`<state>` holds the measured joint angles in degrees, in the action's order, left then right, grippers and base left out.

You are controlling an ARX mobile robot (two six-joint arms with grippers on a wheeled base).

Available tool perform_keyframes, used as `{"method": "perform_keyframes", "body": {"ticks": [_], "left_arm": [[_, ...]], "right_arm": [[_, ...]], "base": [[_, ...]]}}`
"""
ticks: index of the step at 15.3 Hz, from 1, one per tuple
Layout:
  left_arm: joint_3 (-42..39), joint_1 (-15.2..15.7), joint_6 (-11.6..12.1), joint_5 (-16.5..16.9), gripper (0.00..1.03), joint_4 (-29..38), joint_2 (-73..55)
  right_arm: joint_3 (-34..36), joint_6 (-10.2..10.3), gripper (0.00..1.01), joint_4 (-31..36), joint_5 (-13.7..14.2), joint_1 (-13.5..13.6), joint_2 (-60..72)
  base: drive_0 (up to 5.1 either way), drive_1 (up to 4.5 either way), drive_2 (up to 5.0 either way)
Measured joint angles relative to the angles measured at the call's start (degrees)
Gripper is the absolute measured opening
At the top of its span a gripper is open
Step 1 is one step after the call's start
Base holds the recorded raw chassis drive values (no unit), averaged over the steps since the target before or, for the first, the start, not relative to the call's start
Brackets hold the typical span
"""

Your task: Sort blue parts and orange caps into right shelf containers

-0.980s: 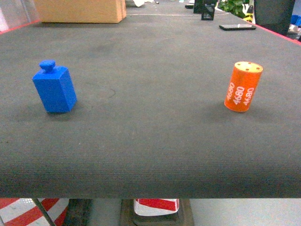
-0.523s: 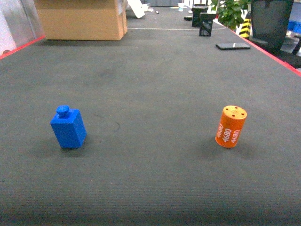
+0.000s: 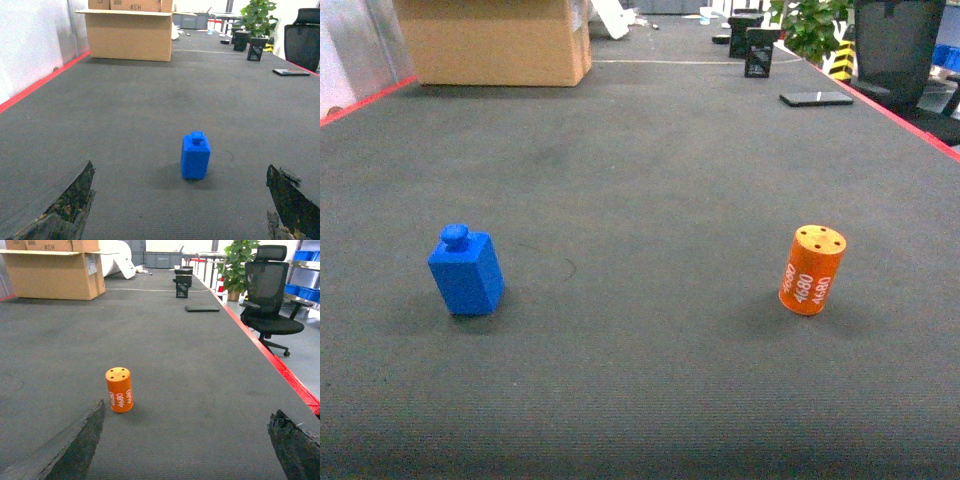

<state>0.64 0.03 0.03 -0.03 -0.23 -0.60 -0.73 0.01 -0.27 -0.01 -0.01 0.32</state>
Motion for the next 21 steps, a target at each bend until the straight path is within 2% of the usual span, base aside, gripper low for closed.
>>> {"method": "perform_keyframes", "body": {"ticks": [21], "left_arm": [[0.0, 0.0, 0.0, 0.0, 0.98, 0.0, 0.0]], "right_arm": [[0.0, 0.0, 0.98, 0.0, 0.0, 0.0, 0.0]], "base": [[0.0, 0.00, 0.0]]}}
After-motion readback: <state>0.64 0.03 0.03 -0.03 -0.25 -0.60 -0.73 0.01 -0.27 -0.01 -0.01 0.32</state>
